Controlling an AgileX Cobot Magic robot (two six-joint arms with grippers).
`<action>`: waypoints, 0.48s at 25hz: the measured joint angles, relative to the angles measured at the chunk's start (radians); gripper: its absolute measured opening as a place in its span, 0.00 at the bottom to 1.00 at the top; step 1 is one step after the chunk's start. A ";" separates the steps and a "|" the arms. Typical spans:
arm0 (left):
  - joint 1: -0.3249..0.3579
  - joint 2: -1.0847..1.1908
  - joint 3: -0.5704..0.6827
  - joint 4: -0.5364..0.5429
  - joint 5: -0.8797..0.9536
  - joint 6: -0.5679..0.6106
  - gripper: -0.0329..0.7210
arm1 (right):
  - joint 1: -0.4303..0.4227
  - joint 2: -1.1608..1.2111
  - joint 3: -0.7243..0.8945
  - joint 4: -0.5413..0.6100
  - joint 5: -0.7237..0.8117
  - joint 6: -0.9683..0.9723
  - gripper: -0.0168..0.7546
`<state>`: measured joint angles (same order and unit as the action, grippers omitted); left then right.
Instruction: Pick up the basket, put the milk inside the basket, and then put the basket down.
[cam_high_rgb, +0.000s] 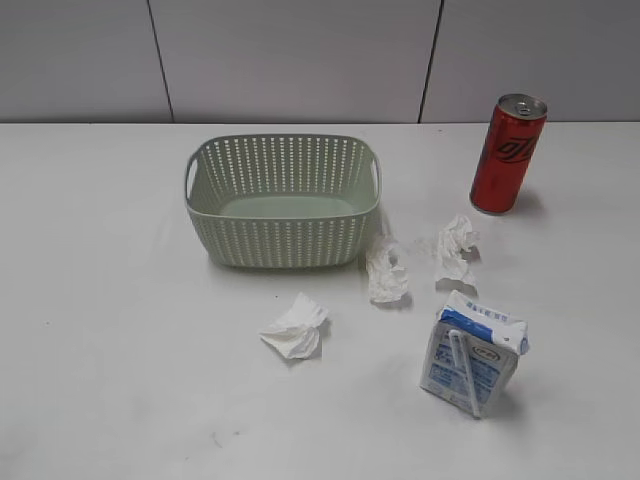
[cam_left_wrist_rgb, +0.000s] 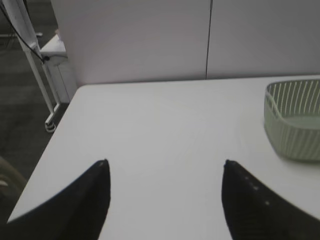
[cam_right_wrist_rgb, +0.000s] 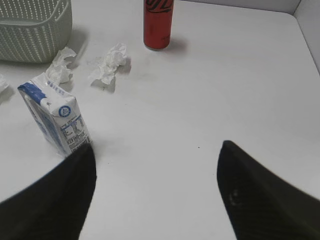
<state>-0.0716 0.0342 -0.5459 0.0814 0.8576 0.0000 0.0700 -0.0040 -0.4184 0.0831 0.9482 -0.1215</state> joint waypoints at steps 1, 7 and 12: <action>0.000 0.021 -0.004 0.000 -0.025 0.000 0.74 | 0.000 0.000 0.000 0.000 0.000 0.000 0.79; 0.000 0.252 -0.036 -0.040 -0.180 0.000 0.74 | 0.000 0.000 0.000 0.000 -0.001 0.000 0.79; 0.000 0.496 -0.092 -0.096 -0.241 0.000 0.74 | 0.000 0.000 0.000 0.000 -0.001 0.000 0.79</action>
<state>-0.0716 0.5307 -0.6378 -0.0141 0.6171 0.0000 0.0700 -0.0040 -0.4184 0.0831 0.9475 -0.1215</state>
